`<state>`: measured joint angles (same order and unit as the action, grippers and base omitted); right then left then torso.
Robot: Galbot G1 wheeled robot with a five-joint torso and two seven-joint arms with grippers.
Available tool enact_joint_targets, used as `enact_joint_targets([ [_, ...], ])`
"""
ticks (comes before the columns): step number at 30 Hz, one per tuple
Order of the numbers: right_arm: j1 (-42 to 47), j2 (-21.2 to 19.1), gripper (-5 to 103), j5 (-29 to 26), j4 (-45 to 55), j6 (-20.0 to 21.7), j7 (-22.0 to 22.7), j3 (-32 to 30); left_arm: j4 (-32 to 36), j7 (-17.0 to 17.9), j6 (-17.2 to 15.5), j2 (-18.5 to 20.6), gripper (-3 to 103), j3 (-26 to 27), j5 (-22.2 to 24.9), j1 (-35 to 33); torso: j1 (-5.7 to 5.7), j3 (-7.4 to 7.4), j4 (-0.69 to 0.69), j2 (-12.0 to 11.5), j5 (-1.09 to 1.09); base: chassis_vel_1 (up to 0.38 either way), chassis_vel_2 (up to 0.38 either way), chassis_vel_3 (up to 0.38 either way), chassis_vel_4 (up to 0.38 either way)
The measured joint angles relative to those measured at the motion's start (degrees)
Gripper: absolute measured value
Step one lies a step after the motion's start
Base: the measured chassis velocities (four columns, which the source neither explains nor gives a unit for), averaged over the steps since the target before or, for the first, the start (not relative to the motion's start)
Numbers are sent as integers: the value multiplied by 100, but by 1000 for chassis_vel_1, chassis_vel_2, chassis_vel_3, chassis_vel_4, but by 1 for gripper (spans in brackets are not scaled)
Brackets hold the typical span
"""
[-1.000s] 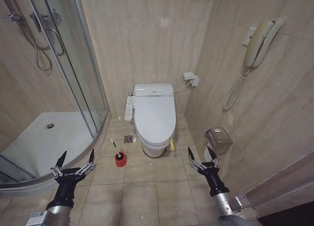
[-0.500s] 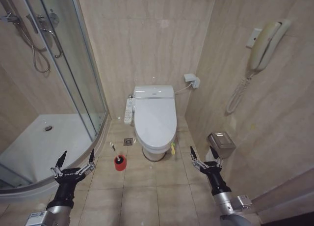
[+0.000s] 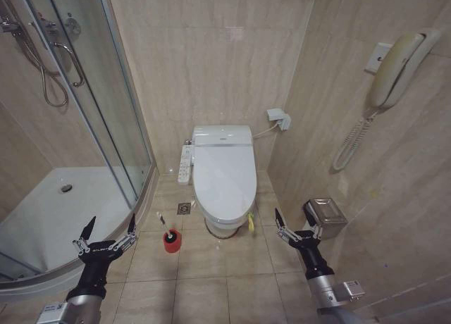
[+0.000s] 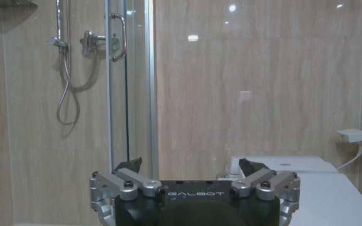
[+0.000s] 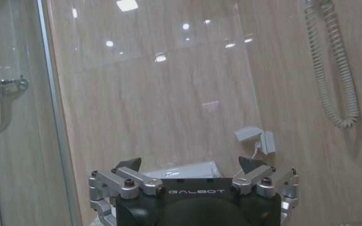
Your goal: Open the toilet lid, clean the toilet bowl with a toilet brush, close the toilet lid, and flush.
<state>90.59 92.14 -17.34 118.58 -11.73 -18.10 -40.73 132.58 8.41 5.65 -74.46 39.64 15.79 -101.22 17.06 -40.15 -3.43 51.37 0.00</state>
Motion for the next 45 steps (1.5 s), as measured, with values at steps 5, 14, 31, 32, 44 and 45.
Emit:
enact_joint_targets([
  [5, -1, 0, 100, -28, 0, -17, -6, 9, 0, 0, 0, 0, 100, 0, 0, 0, 1, 0, 0, 0, 0, -37, 47, 43, -53],
  [14, 11, -10, 100, -37, 3, -29, -1, -14, 0, 0, 0, 0, 100, 0, 0, 1, 7, -2, 0, -1, 0, -157, 147, 149, -163],
  [31, -30, -21, 100, 10, -44, -140, 12, -97, 0, 0, 0, 0, 100, 0, 0, 0, 1, 0, 1, 0, 0, -22, 23, 19, -25],
  [32, -35, -19, 100, 8, -55, -142, 5, -97, 0, 0, 0, 0, 100, 0, 0, 0, 1, 0, 0, 0, 0, 0, 0, 0, 0],
  [44, -74, -25, 100, 43, -116, -126, 77, -118, 0, 0, 0, 0, 100, 0, 0, 1, 5, -2, 0, 0, -1, -82, 95, 99, -96],
  [45, -87, -37, 100, 114, -126, -129, 93, -124, 0, 0, 0, 0, 100, 0, 0, 1, 6, -2, 0, -1, -1, -159, 145, 168, -187],
])
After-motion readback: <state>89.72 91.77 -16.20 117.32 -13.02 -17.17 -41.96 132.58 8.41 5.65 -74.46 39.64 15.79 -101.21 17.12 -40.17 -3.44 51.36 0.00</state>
